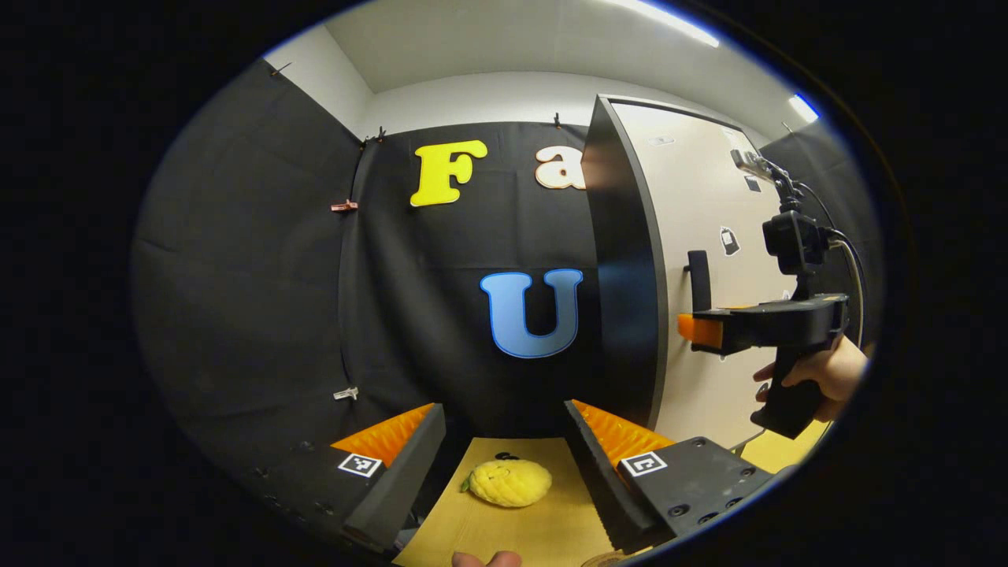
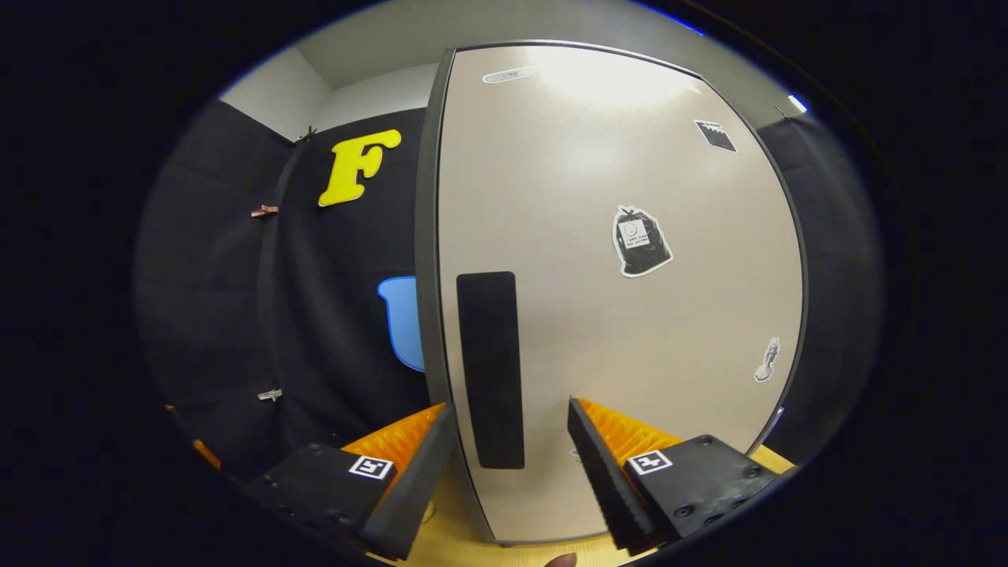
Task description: Open the cabinet door with the right hand, grasp the bottle in the cabinet with the left hand and place it on the coaster, then close the cabinet door with the right hand.
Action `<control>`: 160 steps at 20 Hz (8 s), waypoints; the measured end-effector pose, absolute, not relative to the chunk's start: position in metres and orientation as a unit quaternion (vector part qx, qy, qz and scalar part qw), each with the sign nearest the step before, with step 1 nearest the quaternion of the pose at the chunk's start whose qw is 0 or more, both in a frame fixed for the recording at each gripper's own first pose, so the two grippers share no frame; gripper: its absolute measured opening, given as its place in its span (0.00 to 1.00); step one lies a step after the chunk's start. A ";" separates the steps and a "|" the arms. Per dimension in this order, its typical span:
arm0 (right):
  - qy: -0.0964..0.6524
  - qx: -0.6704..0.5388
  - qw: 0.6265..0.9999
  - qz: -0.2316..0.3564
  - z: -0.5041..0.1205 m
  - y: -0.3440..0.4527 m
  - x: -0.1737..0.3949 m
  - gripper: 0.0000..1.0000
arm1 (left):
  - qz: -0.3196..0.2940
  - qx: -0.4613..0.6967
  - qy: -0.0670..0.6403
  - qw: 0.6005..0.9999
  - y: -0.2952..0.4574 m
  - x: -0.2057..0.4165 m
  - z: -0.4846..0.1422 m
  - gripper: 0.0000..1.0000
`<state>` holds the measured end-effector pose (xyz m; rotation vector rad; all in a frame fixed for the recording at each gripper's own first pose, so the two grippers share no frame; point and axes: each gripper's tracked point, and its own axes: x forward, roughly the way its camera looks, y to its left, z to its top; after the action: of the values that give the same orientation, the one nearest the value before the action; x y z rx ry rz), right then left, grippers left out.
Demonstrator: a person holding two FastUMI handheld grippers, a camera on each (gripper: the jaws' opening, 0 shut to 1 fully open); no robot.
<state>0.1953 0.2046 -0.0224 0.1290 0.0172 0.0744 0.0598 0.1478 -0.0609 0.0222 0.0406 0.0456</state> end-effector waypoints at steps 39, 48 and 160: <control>0.024 0.049 0.981 0.189 -0.003 0.147 0.039 0.20 | 0.017 0.013 0.010 1.000 0.068 -0.008 -0.031 0.94; 0.032 0.052 0.983 0.172 -0.002 0.076 -0.006 0.19 | 0.006 0.013 0.007 1.000 0.025 -0.018 -0.020 0.94; -0.047 0.027 0.998 -0.013 -0.050 -0.180 0.015 0.95 | -0.013 -0.029 0.078 0.996 -0.038 -0.033 -0.390 0.75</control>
<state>0.0151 -0.1803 -0.0500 0.0532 -0.0949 -0.0266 -0.0329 -0.0381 -0.3905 -0.0587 0.1568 -0.0265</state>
